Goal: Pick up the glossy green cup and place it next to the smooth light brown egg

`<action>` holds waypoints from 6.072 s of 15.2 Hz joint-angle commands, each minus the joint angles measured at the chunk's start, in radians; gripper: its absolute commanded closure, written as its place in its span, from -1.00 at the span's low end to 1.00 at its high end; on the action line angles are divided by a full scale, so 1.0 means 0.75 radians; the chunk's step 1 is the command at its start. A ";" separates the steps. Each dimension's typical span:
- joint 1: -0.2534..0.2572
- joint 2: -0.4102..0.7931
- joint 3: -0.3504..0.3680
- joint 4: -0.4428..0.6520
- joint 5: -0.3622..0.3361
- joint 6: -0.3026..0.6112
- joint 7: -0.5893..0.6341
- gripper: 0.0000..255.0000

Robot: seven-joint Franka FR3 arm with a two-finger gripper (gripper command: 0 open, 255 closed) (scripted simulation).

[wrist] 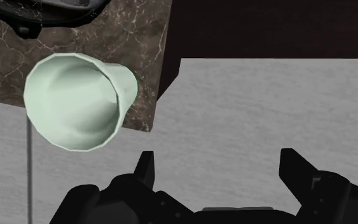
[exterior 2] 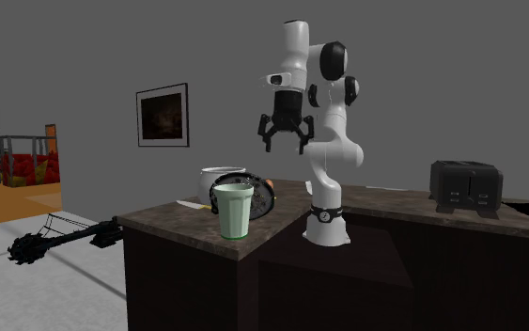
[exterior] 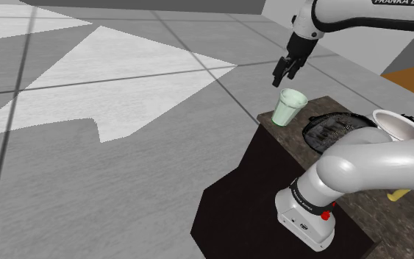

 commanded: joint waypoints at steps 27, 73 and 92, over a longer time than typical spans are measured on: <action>-0.149 0.226 -0.320 -0.240 -0.286 0.471 -0.267 1.00; -0.103 0.130 -0.183 0.377 -0.148 -0.237 -0.354 1.00; -0.284 -0.252 -0.407 0.342 -0.401 -0.492 -0.724 1.00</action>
